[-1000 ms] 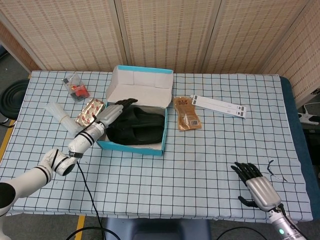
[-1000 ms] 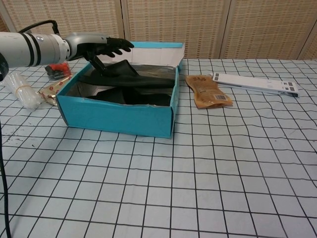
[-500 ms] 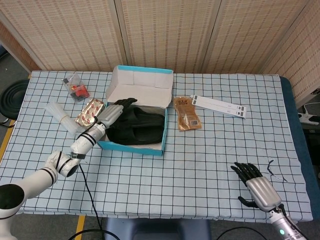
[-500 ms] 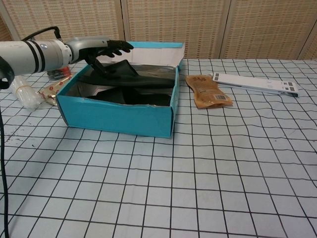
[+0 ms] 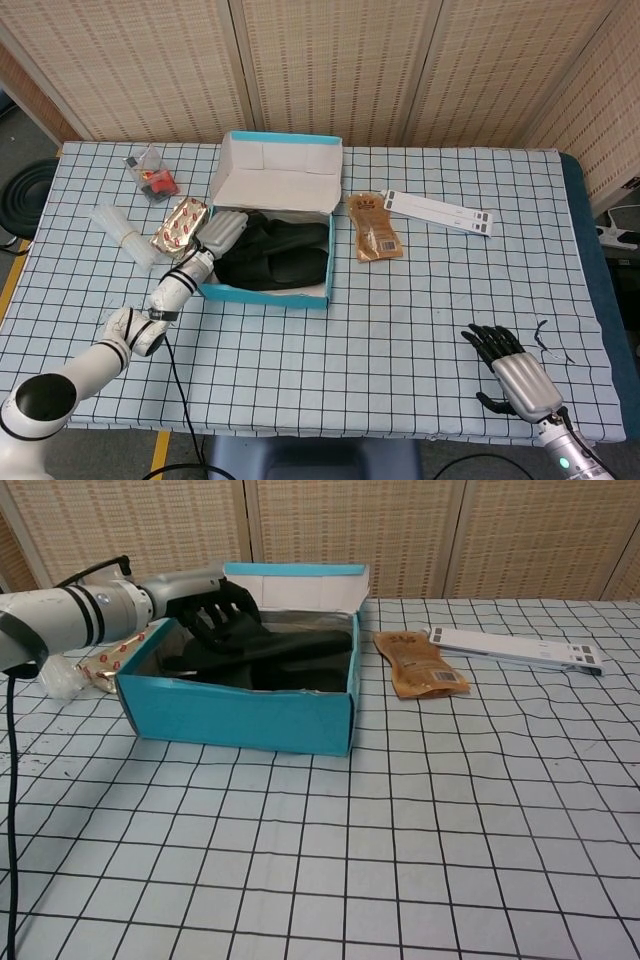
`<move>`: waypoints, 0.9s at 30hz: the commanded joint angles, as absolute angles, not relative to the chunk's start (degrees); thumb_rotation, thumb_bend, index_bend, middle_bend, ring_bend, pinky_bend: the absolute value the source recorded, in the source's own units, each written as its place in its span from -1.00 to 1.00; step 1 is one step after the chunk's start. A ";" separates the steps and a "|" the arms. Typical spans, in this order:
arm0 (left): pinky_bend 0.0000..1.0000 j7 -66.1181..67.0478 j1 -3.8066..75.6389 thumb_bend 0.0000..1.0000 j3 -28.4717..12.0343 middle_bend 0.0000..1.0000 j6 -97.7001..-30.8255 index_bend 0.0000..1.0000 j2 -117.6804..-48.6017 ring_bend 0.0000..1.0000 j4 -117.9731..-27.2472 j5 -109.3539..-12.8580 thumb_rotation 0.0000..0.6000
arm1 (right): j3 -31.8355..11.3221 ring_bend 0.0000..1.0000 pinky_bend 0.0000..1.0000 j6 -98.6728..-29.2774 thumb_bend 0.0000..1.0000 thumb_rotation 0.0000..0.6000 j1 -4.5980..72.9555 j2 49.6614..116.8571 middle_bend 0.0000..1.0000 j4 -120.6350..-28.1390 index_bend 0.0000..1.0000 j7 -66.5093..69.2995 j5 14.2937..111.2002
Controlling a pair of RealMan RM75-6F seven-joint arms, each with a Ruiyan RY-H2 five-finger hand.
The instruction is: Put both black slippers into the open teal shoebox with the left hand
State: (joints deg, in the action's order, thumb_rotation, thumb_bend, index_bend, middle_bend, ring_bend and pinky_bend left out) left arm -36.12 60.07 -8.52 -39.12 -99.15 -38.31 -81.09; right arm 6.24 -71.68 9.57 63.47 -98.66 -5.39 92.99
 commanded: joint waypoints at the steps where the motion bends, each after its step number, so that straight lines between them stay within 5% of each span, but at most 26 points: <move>1: -0.23 -36.90 60.04 -0.24 -8.53 -0.08 -38.93 -0.19 -101.12 -0.33 -35.42 -80.78 1.00 | 6.24 -1.00 -1.00 -71.58 -0.70 1.00 9.63 63.44 -1.00 -98.64 -1.00 -5.35 92.94; 9: -0.01 -36.93 60.45 -0.11 -9.43 0.07 -37.34 -0.05 -104.79 -0.18 -29.63 -79.26 1.00 | 6.47 -1.00 -1.00 -71.23 -0.70 1.00 9.77 63.38 -1.00 -98.80 -1.00 -5.25 93.15; 27: 0.12 -36.66 60.24 0.08 -8.05 0.10 -32.65 -0.02 -108.66 -0.14 -22.65 -79.63 1.00 | 7.15 -1.00 -1.00 -70.81 -0.70 1.00 10.01 63.04 -1.00 -99.11 -1.00 -4.51 94.03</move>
